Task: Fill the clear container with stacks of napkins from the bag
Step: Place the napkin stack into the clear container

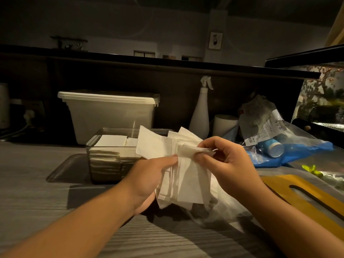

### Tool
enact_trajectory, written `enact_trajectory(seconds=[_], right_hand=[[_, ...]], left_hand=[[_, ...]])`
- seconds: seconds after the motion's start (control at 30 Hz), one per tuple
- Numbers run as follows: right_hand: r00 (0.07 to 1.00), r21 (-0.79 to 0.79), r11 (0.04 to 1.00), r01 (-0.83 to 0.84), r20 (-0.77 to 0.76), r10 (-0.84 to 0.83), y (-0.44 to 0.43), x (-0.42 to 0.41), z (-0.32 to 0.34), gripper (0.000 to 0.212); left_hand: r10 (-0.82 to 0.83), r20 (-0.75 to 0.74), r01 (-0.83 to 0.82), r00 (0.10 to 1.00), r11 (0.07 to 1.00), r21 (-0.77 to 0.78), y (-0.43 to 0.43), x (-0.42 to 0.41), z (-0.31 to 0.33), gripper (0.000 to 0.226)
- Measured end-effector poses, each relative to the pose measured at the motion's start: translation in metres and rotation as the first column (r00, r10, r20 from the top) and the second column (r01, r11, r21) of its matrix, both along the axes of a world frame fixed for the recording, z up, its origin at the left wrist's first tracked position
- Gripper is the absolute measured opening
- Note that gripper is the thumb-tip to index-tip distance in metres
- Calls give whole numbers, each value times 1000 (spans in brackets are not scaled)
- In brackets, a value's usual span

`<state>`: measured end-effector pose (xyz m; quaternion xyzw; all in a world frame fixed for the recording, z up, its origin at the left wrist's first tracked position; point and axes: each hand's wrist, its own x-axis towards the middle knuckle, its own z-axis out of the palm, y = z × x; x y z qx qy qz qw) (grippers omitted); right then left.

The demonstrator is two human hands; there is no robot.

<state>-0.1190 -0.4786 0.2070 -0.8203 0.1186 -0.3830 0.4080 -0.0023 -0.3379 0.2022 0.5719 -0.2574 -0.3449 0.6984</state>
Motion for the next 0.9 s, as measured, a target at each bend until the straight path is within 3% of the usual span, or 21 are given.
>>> enact_trajectory(seconds=[0.17, 0.3, 0.47, 0.67, 0.9], right_hand=[[999, 0, 999, 35, -19, -35, 1, 3, -4, 8], [997, -37, 996, 76, -28, -77, 2, 3, -5, 11], [984, -222, 969, 106, -117, -135, 5, 4, -4, 26], [989, -268, 957, 115, -60, -135, 3, 2, -4, 23], [996, -137, 988, 70, -39, -76, -1, -2, -2, 15]], left_hand=[[-35, 40, 38, 999, 997, -61, 2, -2, 1, 19], [-103, 117, 108, 988, 994, -32, 3, -2, -1, 38], [-67, 150, 61, 986, 997, 43, 1, 0, -7, 20], [-52, 114, 50, 992, 998, 24, 1, 0, -5, 16], [-8, 1, 8, 1000, 999, -45, 1, 0, -2, 17]])
